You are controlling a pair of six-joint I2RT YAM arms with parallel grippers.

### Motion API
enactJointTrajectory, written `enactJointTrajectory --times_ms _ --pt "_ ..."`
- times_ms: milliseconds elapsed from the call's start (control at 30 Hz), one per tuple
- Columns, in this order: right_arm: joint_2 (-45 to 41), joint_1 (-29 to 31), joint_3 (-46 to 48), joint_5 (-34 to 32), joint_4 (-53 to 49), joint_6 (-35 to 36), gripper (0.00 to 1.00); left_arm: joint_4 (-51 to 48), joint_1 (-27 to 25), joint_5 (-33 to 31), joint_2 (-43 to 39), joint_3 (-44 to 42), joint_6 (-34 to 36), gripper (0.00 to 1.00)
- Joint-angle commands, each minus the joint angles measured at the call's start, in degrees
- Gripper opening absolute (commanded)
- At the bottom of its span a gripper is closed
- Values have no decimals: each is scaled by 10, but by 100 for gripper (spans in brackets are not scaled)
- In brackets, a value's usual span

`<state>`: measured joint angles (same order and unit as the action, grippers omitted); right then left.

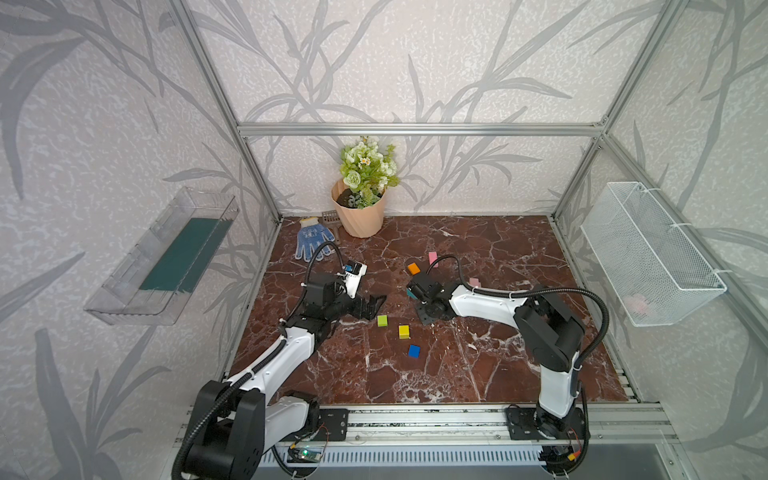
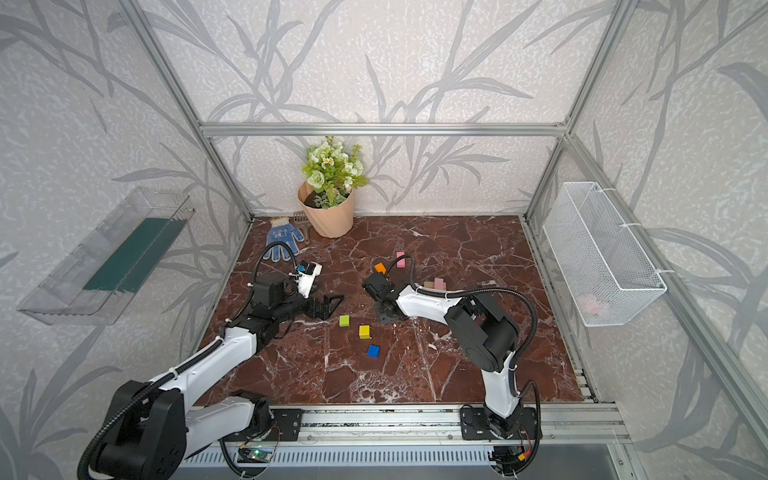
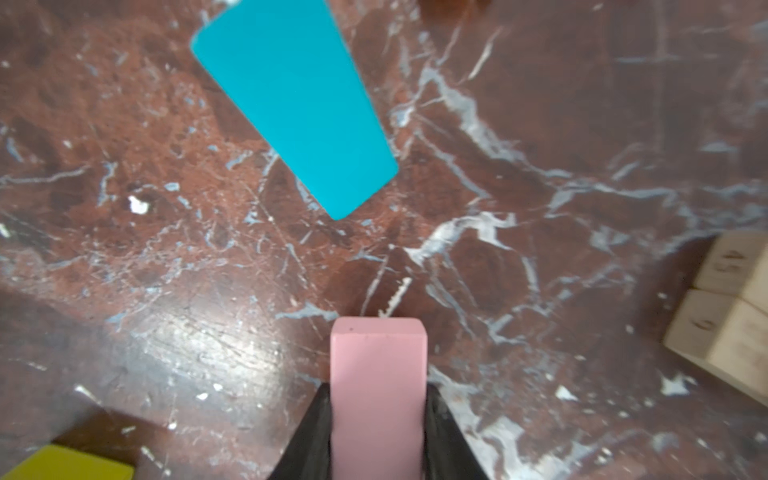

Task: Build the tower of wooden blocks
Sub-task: 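Carry the second pink block to the wood blocks beside the first pink block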

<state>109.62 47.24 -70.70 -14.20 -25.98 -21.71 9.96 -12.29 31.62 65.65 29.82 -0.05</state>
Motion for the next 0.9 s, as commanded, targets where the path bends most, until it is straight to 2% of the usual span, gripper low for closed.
enactJointTrajectory --times_ms 0,267,533,600,733,867 --pt "-65 -8 19 -41 -15 -28 9 10 -2 6 -12 -5 9 99" --pt "-151 -57 63 -62 -1 -64 8 15 -3 25 -18 -11 15 99" --pt "-161 -112 54 -70 -25 -79 2 39 -3 32 -51 -38 18 99" --pt "-156 -124 52 -64 -26 -82 1 46 -3 -7 -80 -55 6 99" --pt "-147 -141 47 -49 -21 -82 0 58 -3 1 -126 -87 37 99" --pt "-141 -149 42 -43 -23 -82 0 78 -4 -48 -164 -114 27 99"
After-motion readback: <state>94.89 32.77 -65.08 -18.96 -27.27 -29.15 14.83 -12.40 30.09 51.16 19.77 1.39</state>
